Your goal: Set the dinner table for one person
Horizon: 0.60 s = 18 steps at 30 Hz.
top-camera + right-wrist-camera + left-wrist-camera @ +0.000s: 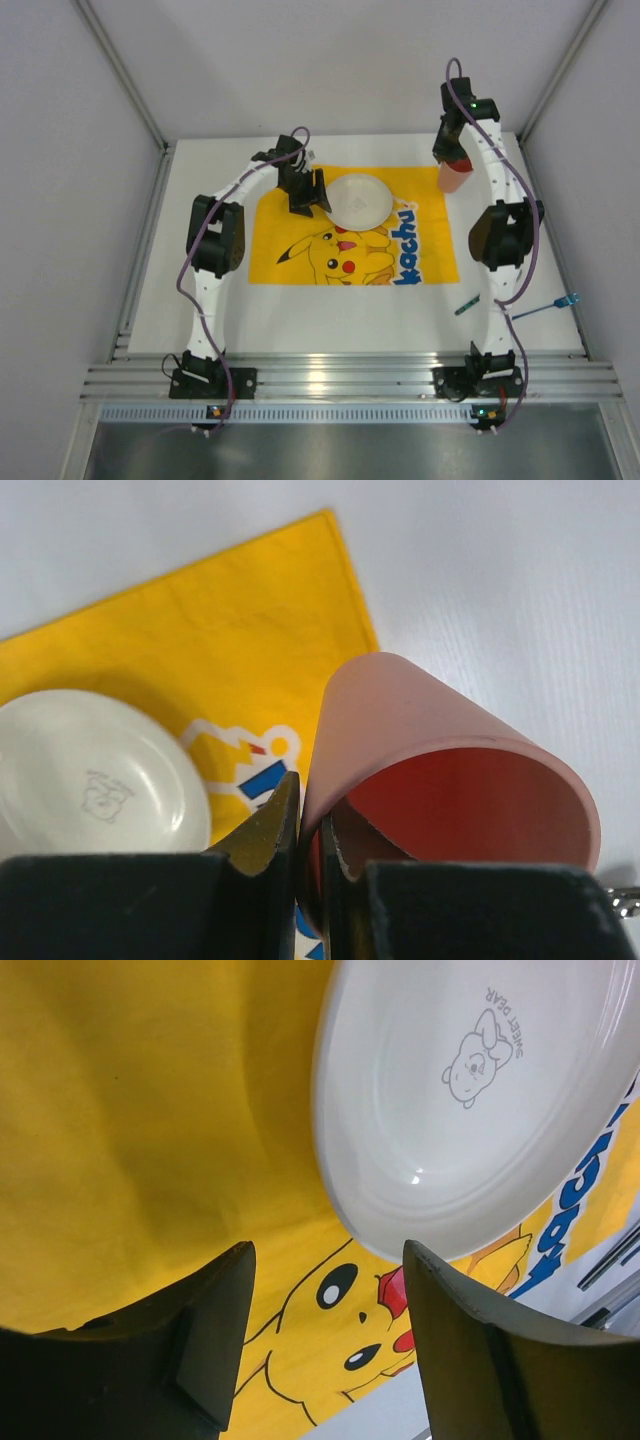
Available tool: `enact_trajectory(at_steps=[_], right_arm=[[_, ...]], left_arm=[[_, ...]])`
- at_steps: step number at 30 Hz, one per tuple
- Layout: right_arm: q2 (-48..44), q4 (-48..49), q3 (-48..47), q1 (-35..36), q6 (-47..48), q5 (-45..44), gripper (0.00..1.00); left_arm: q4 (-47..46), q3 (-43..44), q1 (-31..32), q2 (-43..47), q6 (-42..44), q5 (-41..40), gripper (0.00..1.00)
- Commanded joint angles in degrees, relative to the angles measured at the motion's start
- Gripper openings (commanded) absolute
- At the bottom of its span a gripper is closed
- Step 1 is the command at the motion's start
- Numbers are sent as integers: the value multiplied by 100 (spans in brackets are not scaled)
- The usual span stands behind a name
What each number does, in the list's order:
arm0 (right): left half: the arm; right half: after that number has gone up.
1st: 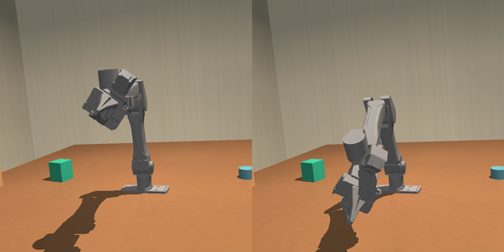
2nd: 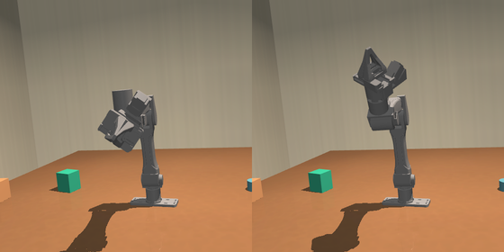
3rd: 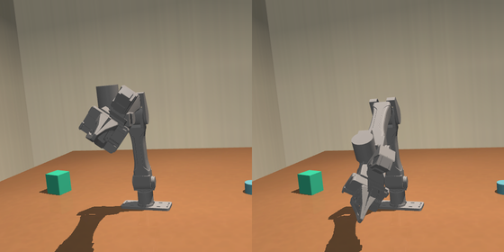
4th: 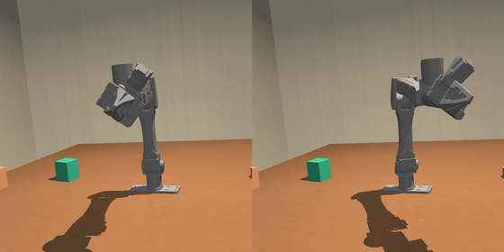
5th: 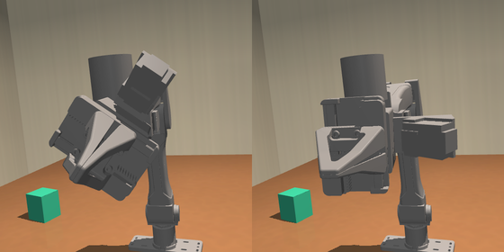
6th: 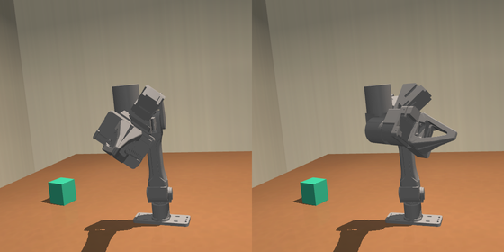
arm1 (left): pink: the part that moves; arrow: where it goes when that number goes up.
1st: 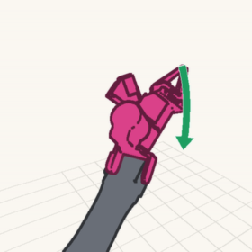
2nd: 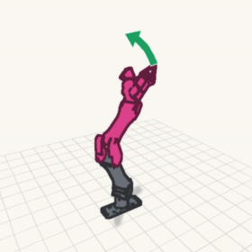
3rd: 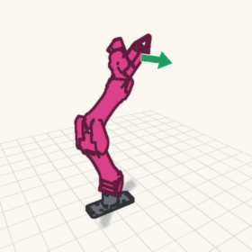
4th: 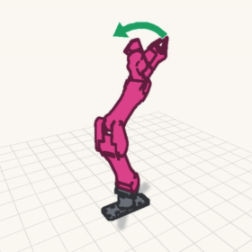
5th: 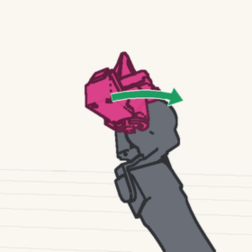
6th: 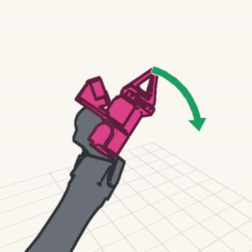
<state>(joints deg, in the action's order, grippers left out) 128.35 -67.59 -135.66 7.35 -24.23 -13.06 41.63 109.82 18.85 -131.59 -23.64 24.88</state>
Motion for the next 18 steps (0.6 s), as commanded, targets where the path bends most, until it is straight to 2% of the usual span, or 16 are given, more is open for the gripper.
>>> enact_trajectory(at_steps=[1,6,9,13,16,18], right_arm=[[-233,281,-356,407,-82,66,0],[487,755,-672,495,-442,330,0],[866,853,-971,644,-355,243,0],[1077,985,-814,767,-232,137,0],[1261,976,-629,811,-258,216,5],[1323,958,-638,829,-232,277,20]], left_arm=[[109,259,22,-7,61,69,66],[153,321,22,-16,61,52,66],[179,312,13,37,105,34,65],[197,207,13,116,123,69,64],[214,180,13,177,158,43,64],[214,180,4,186,158,34,64]])
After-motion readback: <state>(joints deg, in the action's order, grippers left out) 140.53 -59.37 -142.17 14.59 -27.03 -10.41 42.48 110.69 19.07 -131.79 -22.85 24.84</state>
